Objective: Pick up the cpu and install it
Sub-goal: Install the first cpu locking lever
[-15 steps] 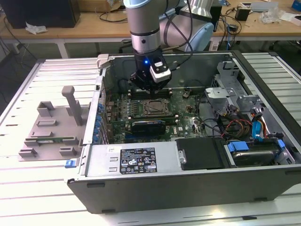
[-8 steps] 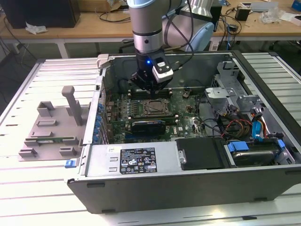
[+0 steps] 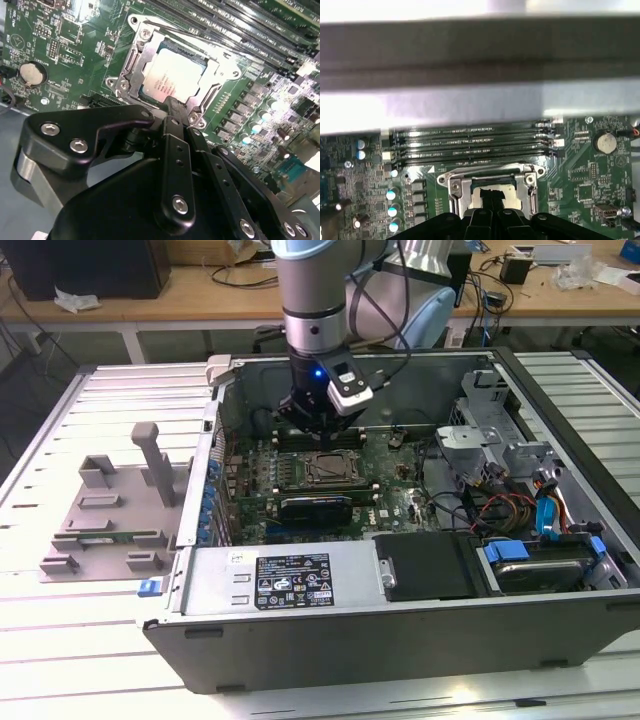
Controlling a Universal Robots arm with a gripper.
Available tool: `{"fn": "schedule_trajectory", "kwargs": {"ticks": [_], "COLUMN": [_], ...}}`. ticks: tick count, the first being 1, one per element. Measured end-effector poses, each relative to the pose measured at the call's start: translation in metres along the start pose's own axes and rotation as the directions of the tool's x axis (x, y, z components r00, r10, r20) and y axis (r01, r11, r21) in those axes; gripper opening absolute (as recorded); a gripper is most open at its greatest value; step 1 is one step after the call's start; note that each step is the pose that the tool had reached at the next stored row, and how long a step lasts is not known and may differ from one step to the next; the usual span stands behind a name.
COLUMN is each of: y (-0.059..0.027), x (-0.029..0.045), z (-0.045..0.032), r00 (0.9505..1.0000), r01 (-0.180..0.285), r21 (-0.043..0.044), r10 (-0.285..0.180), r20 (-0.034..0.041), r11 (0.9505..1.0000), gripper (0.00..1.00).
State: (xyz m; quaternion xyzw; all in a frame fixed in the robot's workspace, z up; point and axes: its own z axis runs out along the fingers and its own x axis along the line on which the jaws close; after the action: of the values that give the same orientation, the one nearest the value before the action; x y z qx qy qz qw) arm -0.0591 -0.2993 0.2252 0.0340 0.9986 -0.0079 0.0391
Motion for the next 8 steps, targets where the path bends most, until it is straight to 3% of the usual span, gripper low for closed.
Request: {"fn": "schedule_trajectory", "kwargs": {"ticks": [5, 8], "y": [-0.0148, -0.0194], "x": [-0.0008, -0.0030], "z": [0.0029, 0.0068], "r00": [1.0000, 0.9996], "r01": [0.005, 0.010], "r21": [-0.0013, -0.0041], "r10": [-0.005, -0.010], "r20": [-0.0067, -0.0266], "r11": [1.0000, 0.9999], "gripper": [0.11, 0.11]}}
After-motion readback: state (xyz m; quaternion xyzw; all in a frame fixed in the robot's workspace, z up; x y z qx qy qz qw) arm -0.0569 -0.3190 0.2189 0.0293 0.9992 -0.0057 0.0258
